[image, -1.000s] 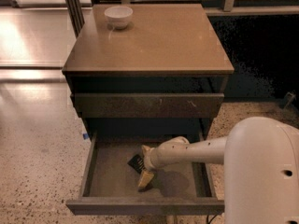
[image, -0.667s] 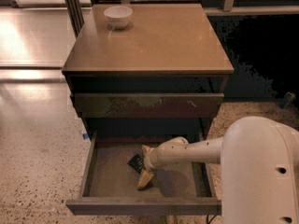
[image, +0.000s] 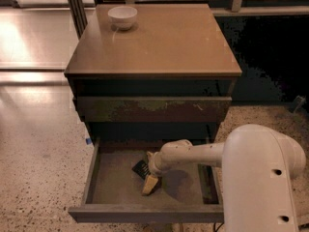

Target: Pick rxbar chocolate from middle drawer and place on counter

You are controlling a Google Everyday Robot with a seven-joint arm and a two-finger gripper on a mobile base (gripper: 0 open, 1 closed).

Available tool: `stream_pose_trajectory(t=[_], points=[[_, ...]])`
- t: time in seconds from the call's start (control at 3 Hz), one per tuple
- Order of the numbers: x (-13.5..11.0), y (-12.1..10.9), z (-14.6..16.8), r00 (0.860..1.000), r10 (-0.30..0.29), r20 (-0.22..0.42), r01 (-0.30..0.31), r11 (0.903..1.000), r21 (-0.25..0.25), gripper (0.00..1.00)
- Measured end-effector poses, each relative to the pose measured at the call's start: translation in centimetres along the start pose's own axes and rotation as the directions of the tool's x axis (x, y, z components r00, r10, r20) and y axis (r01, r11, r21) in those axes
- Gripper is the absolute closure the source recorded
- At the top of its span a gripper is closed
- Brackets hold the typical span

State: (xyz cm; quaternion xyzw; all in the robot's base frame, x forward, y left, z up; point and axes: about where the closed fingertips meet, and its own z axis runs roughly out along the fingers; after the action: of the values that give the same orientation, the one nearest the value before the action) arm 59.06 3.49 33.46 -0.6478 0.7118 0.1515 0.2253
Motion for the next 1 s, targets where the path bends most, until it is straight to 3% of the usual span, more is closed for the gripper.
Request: stream_pose_trajectory(t=[0.33,1.0], points=[[0.00,0.00,0.00,1.000,0.000,0.000,0.000,1.0000,0.000,0.00],[0.00,0.01,0.01,1.000,0.000,0.000,0.000,1.0000,0.000,0.42]])
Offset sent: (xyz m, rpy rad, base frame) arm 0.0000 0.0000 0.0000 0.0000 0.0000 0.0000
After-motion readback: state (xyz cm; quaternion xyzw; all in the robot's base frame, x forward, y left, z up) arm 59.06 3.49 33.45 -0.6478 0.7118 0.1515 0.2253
